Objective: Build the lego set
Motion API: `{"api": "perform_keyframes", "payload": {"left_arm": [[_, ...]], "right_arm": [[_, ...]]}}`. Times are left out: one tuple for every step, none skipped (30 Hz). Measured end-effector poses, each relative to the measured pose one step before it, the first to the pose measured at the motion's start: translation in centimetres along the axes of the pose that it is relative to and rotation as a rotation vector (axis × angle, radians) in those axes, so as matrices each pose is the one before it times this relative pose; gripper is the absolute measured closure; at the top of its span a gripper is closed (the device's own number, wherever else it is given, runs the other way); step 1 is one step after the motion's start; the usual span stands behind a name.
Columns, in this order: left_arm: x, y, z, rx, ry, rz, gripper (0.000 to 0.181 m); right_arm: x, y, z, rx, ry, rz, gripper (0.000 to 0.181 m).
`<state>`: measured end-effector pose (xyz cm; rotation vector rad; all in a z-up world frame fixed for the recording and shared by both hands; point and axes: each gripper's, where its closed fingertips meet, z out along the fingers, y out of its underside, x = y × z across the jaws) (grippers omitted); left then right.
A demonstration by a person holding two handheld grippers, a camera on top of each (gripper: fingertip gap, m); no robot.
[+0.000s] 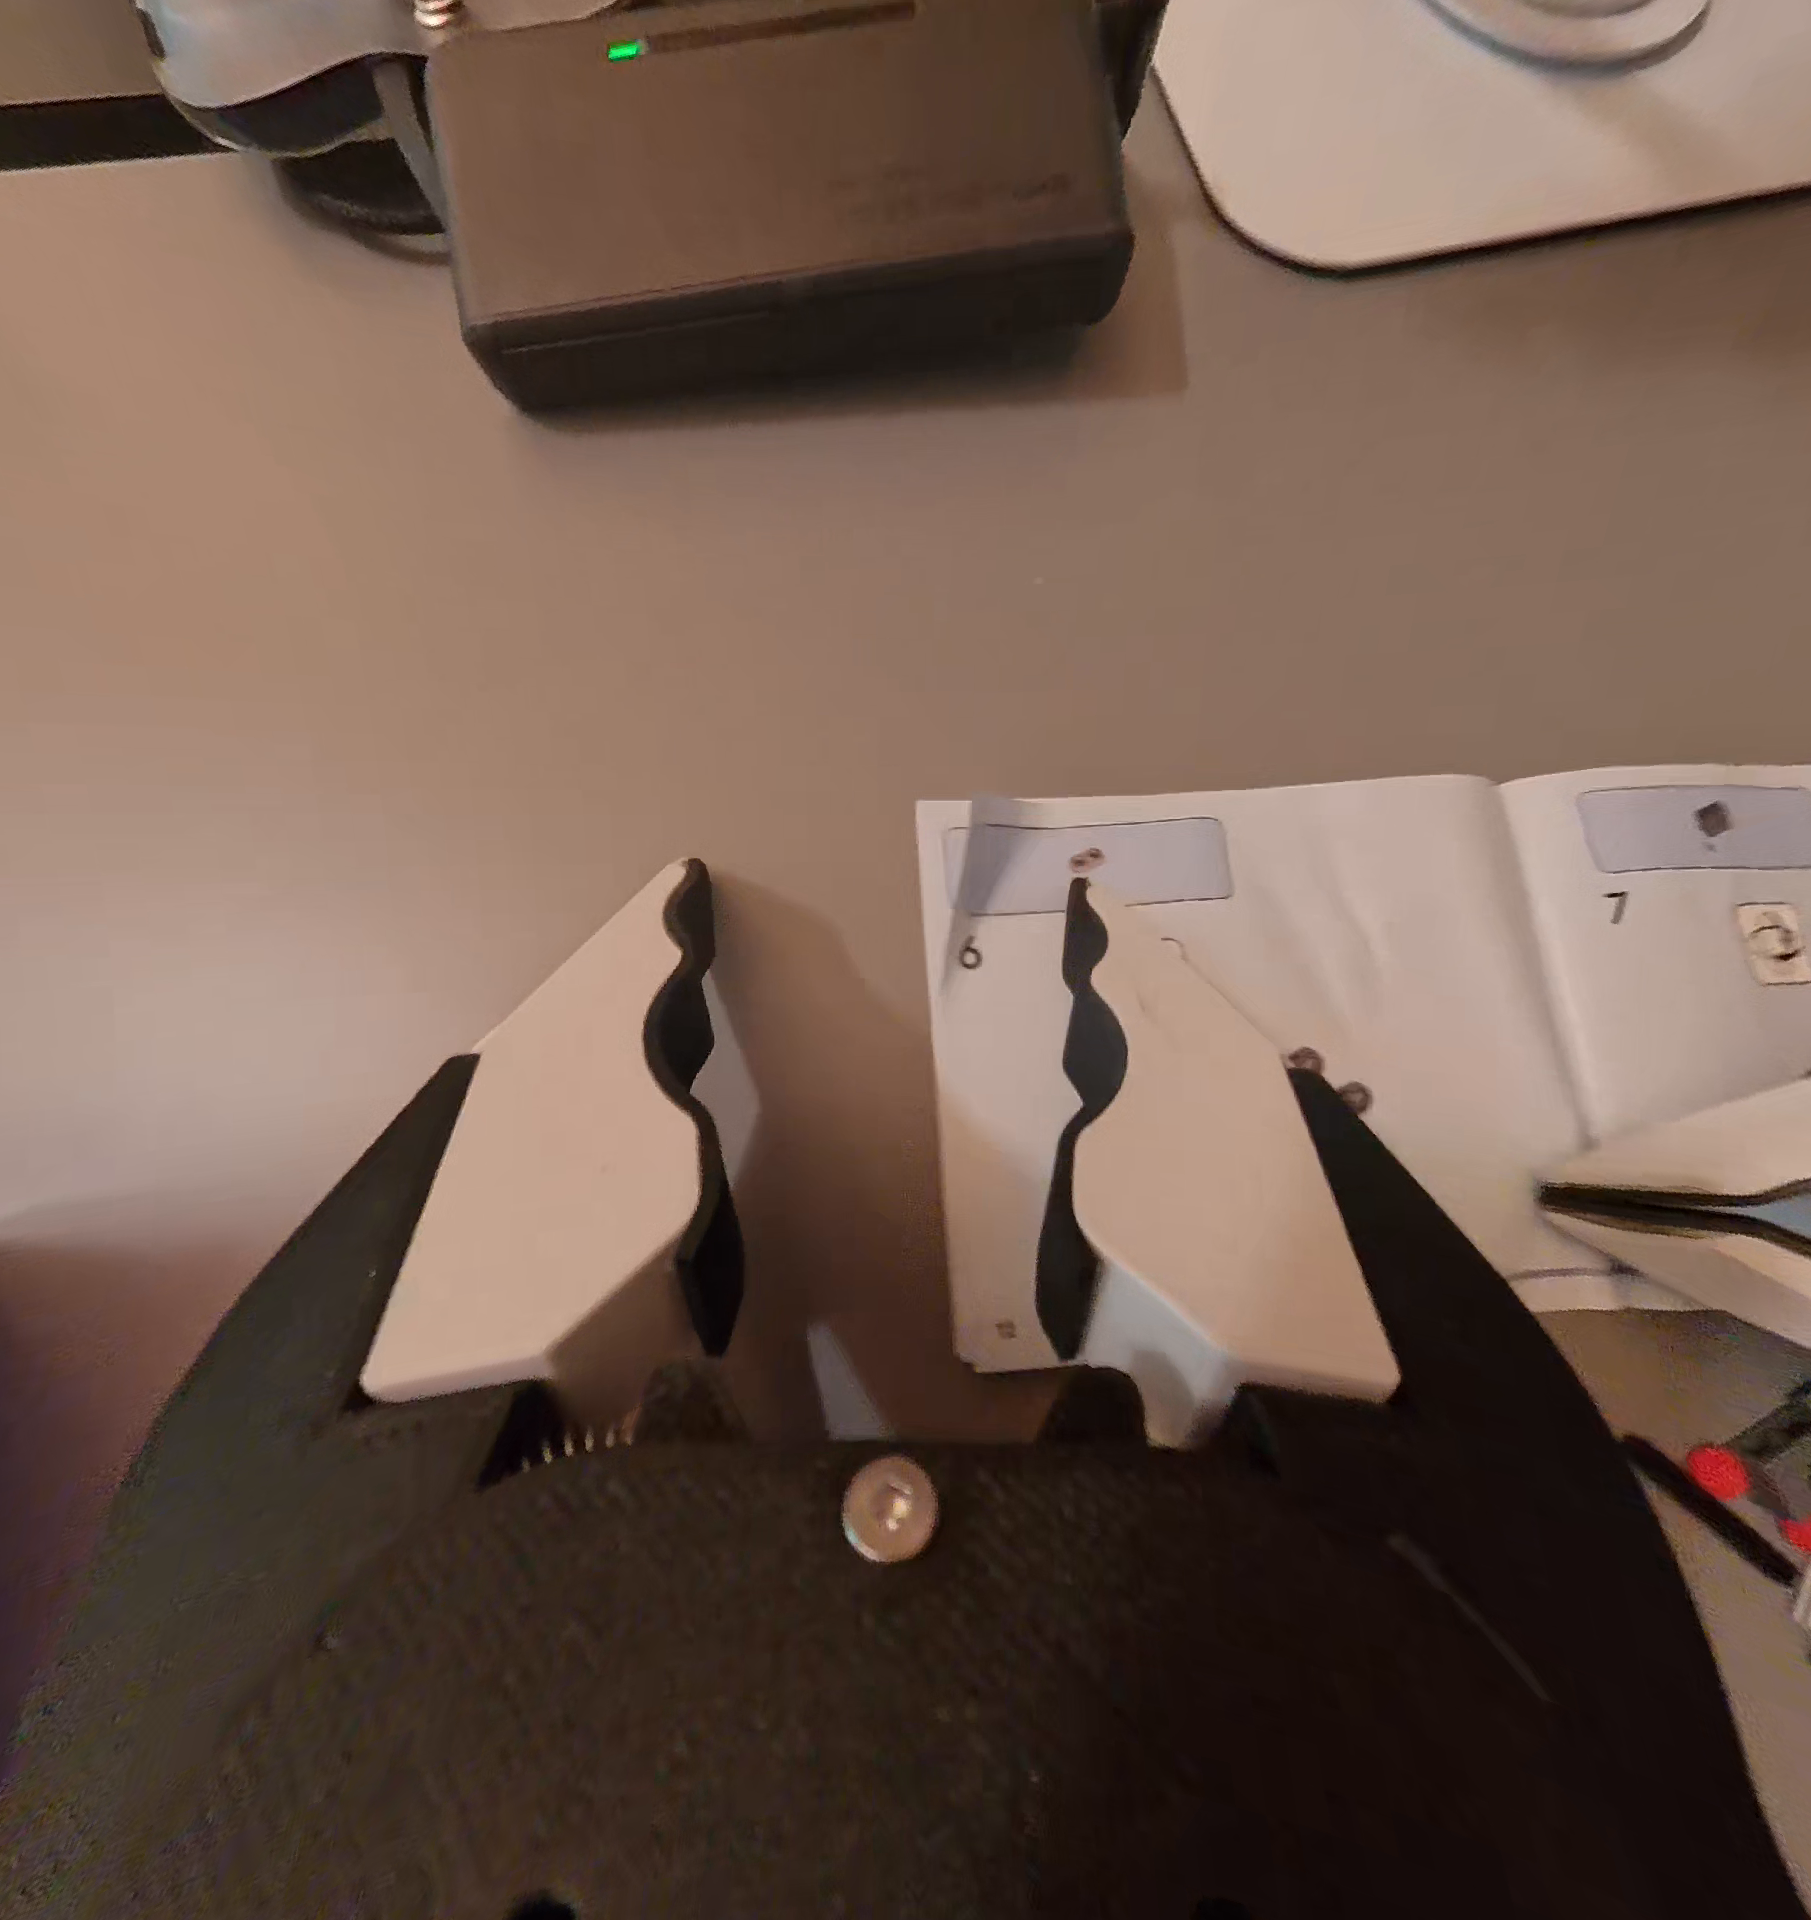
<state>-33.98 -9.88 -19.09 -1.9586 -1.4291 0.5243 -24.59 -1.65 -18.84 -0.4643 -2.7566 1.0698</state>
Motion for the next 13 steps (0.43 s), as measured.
{"api": "perform_keyframes", "payload": {"left_arm": [[-0.154, 0.155, -0.049, -0.0099, -0.0031, 0.0079, 0.114], [-0.149, 0.115, -0.116, -0.0093, -0.0025, -0.0019, 0.114], [-0.158, 0.112, -0.126, -0.0094, -0.0034, -0.0037, 0.114], [-0.200, 0.093, -0.109, -0.0069, -0.0053, -0.0025, 0.114], [-0.184, 0.084, -0.077, -0.0036, -0.0044, 0.0009, 0.114], [-0.019, 0.067, -0.034, -0.0006, 0.0040, 0.0016, 0.113], [0.018, 0.020, -0.011, 0.0034, 0.0030, 0.0038, 0.113], [0.021, 0.080, -0.042, -0.0002, 0.0020, 0.0094, 0.112], [0.094, 0.123, -0.107, -0.0050, 0.0055, 0.0096, 0.112], [0.180, 0.224, -0.187, -0.0119, 0.0116, 0.0123, 0.112], [0.197, 0.311, -0.255, -0.0182, 0.0104, 0.0133, 0.111], [0.151, 0.360, -0.275, -0.0195, 0.0069, 0.0132, 0.110], [0.173, 0.362, -0.262, -0.0158, 0.0071, 0.0123, 0.108]], "right_arm": [[-0.104, 0.112, -0.103, -0.0038, -0.0036, -0.0221, 0.181], [-0.097, 0.132, -0.118, -0.0057, -0.0002, -0.0255, 0.181], [-0.101, 0.140, -0.140, -0.0068, 0.0011, -0.0266, 0.181], [-0.087, 0.153, -0.143, -0.0069, 0.0017, -0.0254, 0.181], [-0.091, 0.154, -0.138, -0.0056, 0.0010, -0.0213, 0.181], [-0.143, 0.132, -0.140, -0.0031, -0.0043, -0.0163, 0.181], [-0.201, 0.118, -0.130, -0.0002, -0.0108, -0.0087, 0.181], [-0.250, 0.123, -0.131, 0.0024, -0.0177, 0.0017, 0.181], [-0.343, 0.156, -0.181, 0.0030, -0.0276, 0.0117, 0.181], [-0.285, 0.238, -0.216, 0.0019, -0.0269, 0.0208, 0.181], [-0.217, 0.250, -0.233, 0.0040, -0.0217, 0.0258, 0.181], [-0.138, 0.250, -0.233, 0.0095, -0.0147, 0.0272, 0.181], [-0.097, 0.238, -0.210, 0.0129, -0.0090, 0.0214, 0.181]]}}
